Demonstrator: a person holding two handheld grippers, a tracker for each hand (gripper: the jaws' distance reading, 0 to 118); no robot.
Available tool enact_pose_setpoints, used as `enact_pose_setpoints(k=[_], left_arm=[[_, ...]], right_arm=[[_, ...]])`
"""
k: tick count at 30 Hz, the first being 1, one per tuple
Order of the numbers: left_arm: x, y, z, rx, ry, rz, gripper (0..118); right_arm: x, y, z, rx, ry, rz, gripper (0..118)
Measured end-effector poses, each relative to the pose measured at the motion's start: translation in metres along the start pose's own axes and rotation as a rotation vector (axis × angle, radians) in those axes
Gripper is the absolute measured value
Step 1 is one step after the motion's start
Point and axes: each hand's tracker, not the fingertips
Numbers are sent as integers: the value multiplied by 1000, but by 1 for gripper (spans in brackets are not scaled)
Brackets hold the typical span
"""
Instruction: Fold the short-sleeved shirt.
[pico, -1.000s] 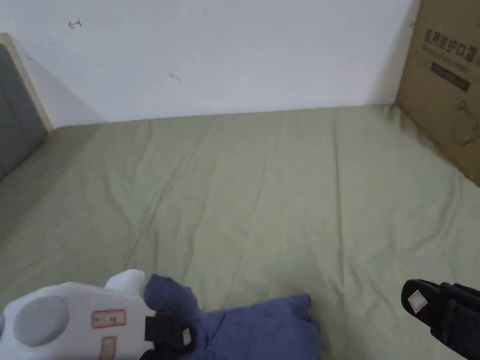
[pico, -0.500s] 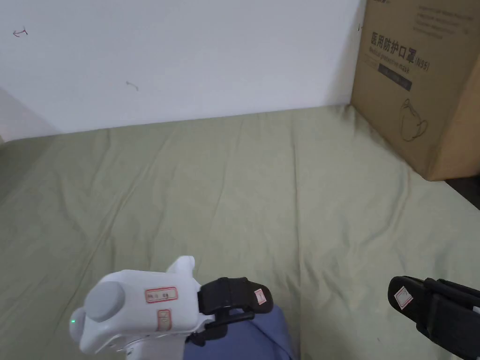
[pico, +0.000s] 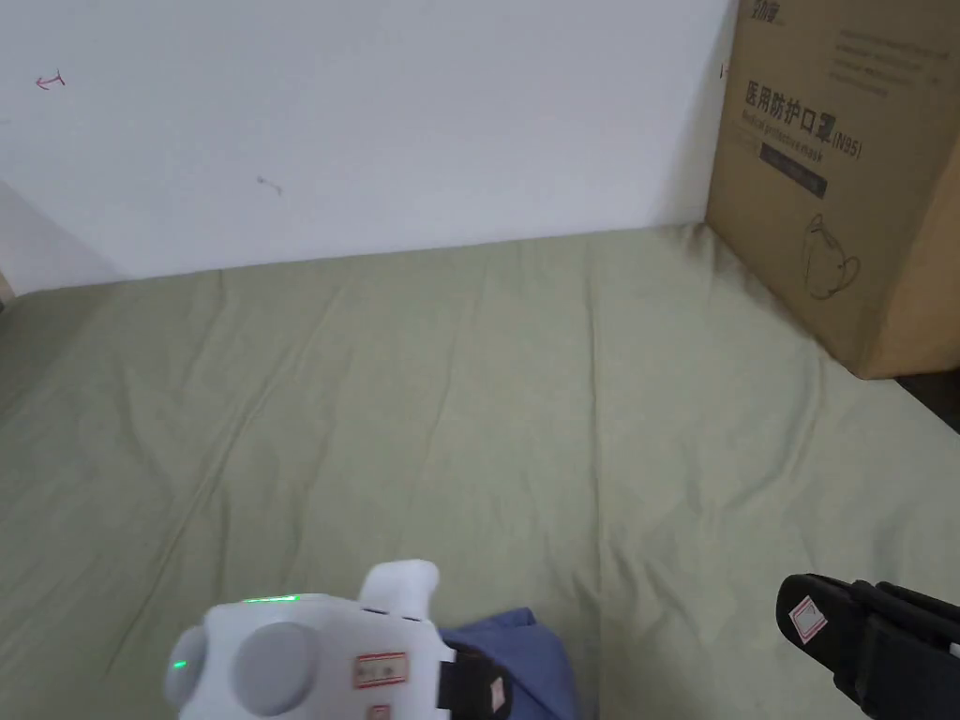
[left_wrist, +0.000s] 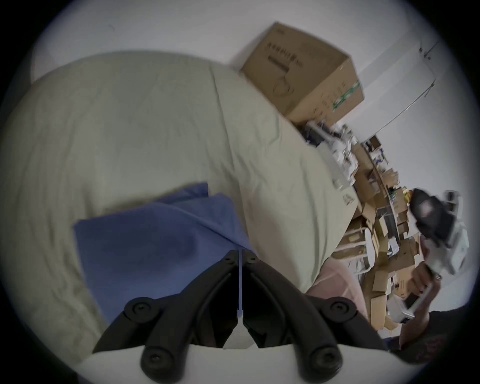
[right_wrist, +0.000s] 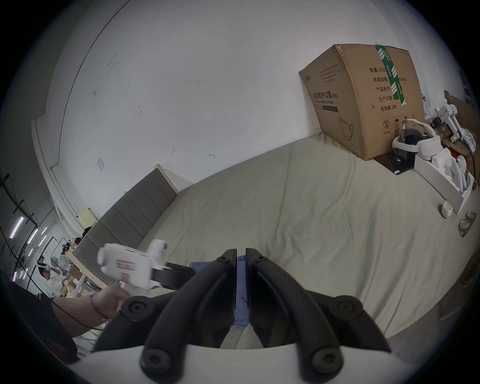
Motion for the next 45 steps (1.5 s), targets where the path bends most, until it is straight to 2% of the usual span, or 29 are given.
enact_pose_setpoints(k=[5,8,10,13,16,19,21,25,27,30,32,34,38,39,40,42,45], left_arm=[[-8,0,-71,-105,-27,45,2],[-25,-9,-98,-108,-44,158,1],[-26,-11,-98,-57,-148,237,1],[-18,-13,-87,-48,-116,195,1],[0,-14,-39,147,-90,105,1],[23,-13,41,410,-21,-30,1],[36,-16,103,595,93,-117,1],[50,-31,191,881,310,-191,1],[59,-45,225,1000,477,-228,1],[64,-67,255,1128,612,-241,1],[65,-81,268,1171,609,-233,1],[66,-90,272,1176,627,-248,1],[58,-115,259,1229,714,-320,1],[52,-119,254,1203,728,-309,1],[48,-122,252,1160,763,-242,1],[41,-134,249,1171,741,-158,1],[47,-146,246,1178,770,-200,1]], right_arm=[[1,-2,0,-13,-12,15,8],[5,-4,-2,-23,-22,0,8],[7,-7,-5,-29,-16,-20,8],[6,-10,-11,-40,1,-39,8],[1,-9,-18,-46,19,-36,8],[-12,6,-16,-2,19,12,8],[-26,22,-8,67,20,64,8],[-57,46,14,237,-2,169,8],[-70,50,25,352,-42,229,8],[-89,47,40,526,-140,290,8],[-96,43,47,598,-226,344,8],[-98,38,49,632,-257,374,8],[-91,10,52,717,-333,368,8],[-88,2,50,693,-360,368,8],[-86,-3,49,660,-384,364,8],[-80,-13,49,596,-368,350,8],[-79,-24,53,593,-375,367,8]])
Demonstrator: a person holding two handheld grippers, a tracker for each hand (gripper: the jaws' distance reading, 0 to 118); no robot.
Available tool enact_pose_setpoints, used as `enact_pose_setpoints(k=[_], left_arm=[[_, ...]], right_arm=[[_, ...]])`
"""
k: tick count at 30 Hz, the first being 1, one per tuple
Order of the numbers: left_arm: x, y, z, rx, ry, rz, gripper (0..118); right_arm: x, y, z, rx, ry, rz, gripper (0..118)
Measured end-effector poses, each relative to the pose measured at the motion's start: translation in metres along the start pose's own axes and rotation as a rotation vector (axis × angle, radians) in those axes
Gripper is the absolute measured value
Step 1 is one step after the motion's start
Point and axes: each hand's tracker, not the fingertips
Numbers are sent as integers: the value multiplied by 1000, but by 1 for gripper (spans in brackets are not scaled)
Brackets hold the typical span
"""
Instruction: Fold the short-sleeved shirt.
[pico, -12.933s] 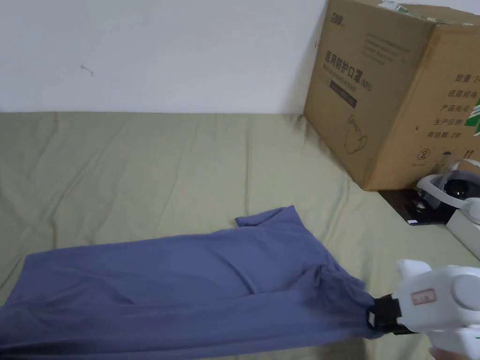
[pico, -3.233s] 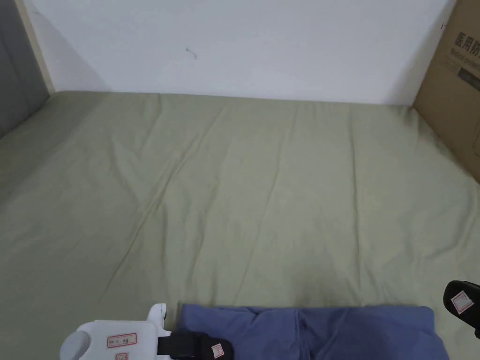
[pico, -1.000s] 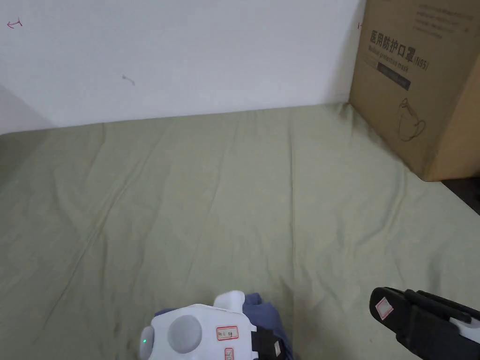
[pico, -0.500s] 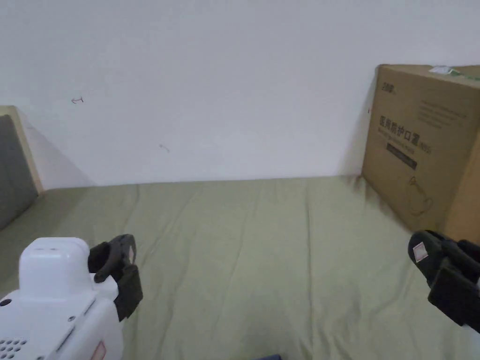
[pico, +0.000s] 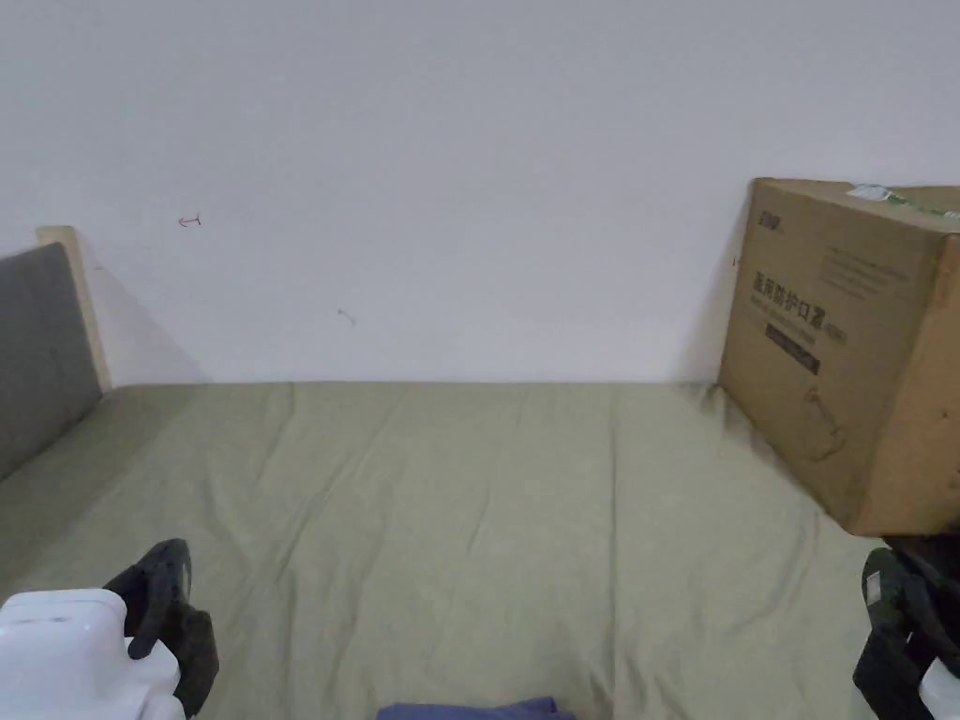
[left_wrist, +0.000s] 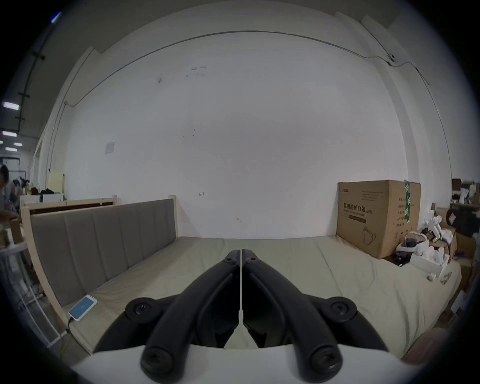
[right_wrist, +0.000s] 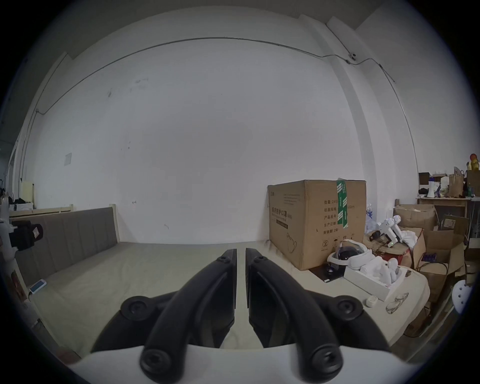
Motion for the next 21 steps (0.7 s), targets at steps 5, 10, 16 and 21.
enact_pose_setpoints(k=[5,10,16,21], left_arm=[[7,3,6,9,-20,-6,1],[11,3,5,12,-41,-7,1],[-11,4,-4,-77,-37,-34,1],[-30,-22,-11,-191,-33,87,1]], right_arm=[[-3,3,3,1,8,27,8],[-8,8,6,0,29,31,8],[-27,14,-48,-329,433,49,8],[-51,-89,-114,-883,589,-152,8]])
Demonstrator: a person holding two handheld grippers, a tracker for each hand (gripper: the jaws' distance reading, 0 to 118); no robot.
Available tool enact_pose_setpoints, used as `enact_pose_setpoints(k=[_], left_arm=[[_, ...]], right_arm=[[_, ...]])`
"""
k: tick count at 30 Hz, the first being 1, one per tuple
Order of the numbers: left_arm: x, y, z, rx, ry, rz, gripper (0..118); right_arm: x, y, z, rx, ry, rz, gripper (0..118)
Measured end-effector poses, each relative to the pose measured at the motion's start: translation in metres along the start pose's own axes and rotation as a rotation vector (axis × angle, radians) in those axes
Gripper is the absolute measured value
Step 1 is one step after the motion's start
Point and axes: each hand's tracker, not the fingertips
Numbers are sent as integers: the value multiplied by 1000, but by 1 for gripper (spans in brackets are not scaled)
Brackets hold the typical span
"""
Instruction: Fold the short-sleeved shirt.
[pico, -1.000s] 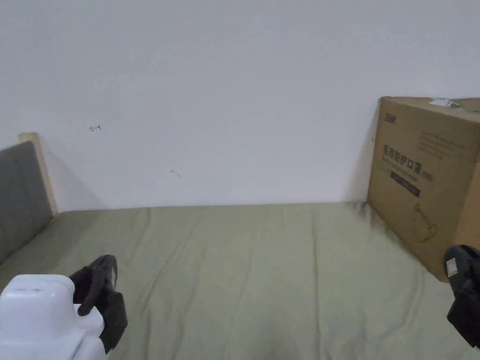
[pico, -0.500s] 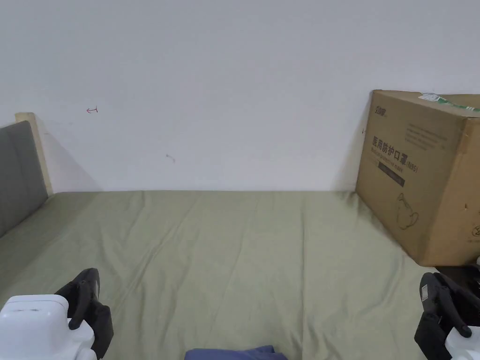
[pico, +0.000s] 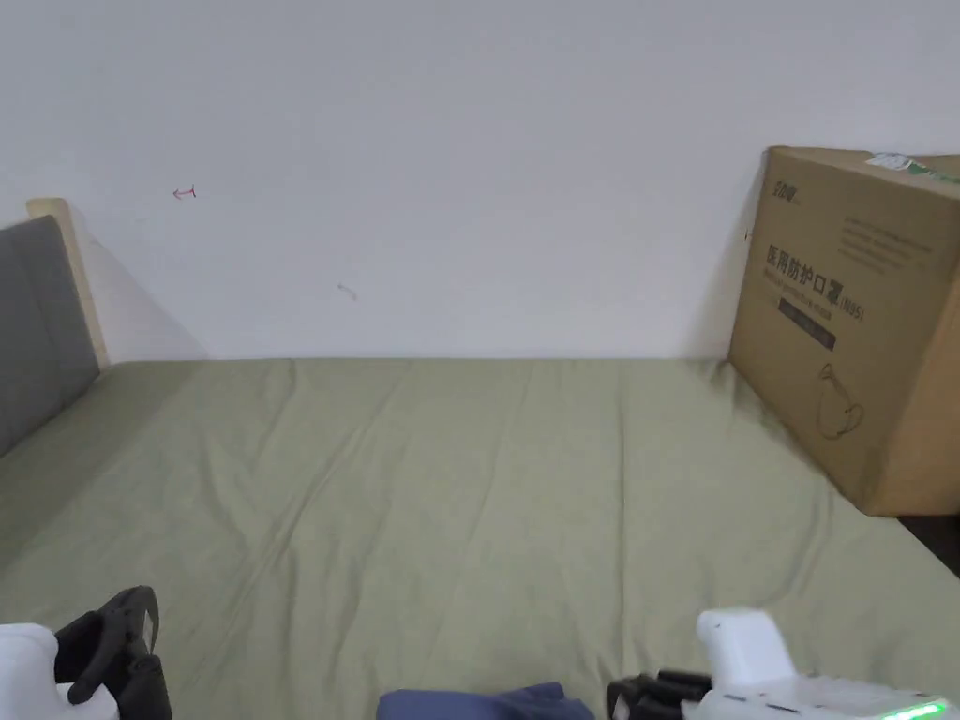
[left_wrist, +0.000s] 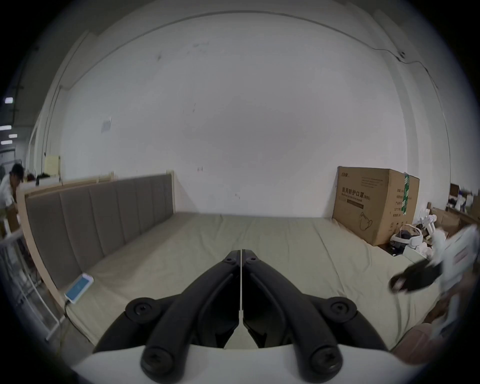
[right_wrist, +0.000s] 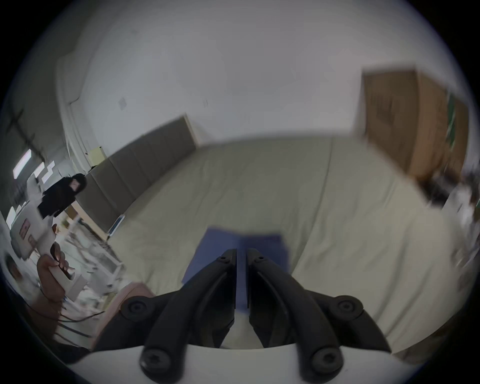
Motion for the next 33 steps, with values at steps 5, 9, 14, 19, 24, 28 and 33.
enact_pose_setpoints(k=[5,9,14,19,24,28,33], left_arm=[[-15,-29,-29,-210,-81,49,1],[-41,-57,-70,-416,-272,275,1],[-68,-121,-148,-732,-596,702,43],[-51,-183,-200,-918,-723,833,114],[-16,-228,-239,-980,-886,983,115],[11,-248,-261,-997,-1017,1080,91],[17,-264,-263,-1013,-935,875,17]], right_arm=[[56,-28,-84,-244,63,-291,8],[89,-47,-106,-338,-3,-410,7],[113,-58,-104,-299,100,-568,7],[102,-57,-99,-297,93,-533,7],[101,-54,-99,-307,86,-532,7],[103,-55,-101,-308,94,-544,7],[108,-59,-102,-302,112,-585,7]])
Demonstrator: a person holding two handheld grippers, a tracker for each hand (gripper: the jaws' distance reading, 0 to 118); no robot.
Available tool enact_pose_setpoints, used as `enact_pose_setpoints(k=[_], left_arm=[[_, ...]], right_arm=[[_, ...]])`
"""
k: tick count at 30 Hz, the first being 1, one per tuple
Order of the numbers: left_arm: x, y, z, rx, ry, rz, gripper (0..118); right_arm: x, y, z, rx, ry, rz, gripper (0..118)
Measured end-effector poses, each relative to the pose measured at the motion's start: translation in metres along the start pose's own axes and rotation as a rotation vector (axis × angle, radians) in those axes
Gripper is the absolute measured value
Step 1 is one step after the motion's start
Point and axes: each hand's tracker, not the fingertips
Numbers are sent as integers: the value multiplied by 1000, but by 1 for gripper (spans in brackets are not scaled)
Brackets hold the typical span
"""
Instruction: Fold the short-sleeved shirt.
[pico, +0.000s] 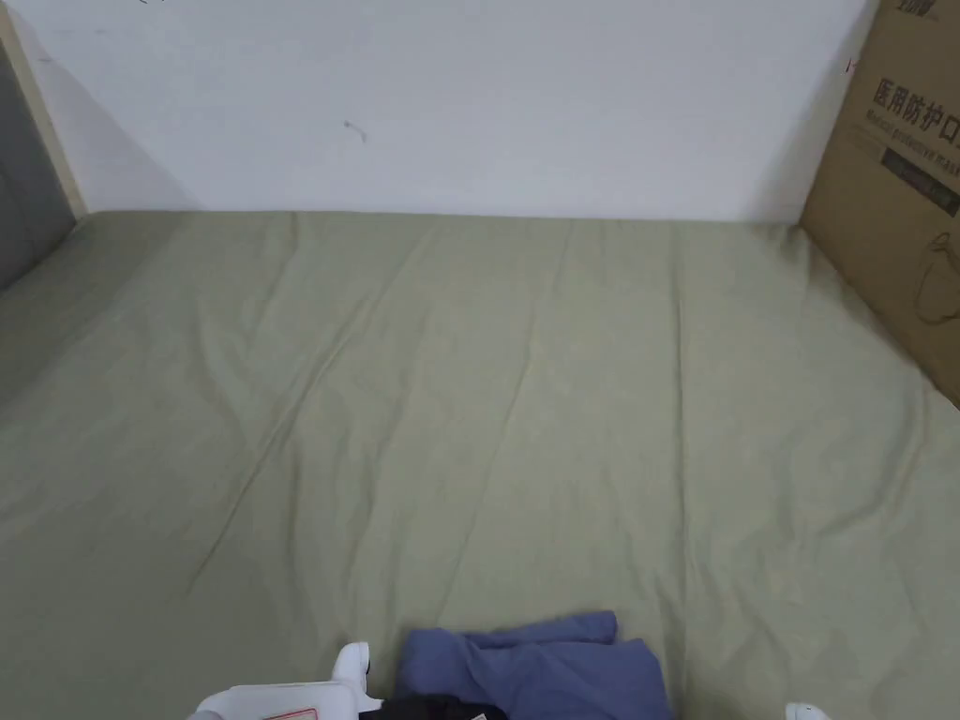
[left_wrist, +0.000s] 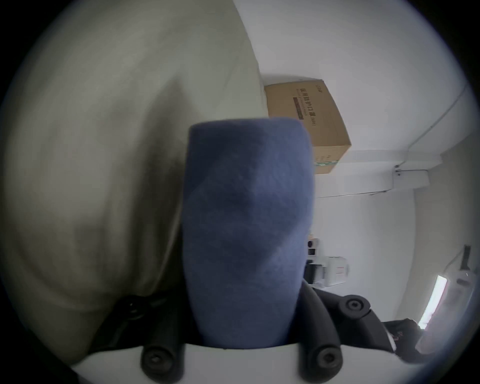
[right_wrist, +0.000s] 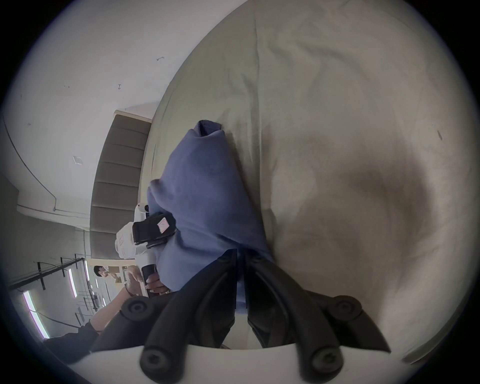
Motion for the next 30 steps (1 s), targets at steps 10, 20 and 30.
enact_pose_setpoints(k=[10,20,30], left_arm=[[88,8,61,46,82,-167,18],[120,75,263,6,622,-319,18],[83,116,369,-52,1324,-376,60]], right_arm=[[-33,-11,49,100,121,-49,7],[-99,-35,107,186,-89,228,7],[-119,-38,102,191,-151,207,7]])
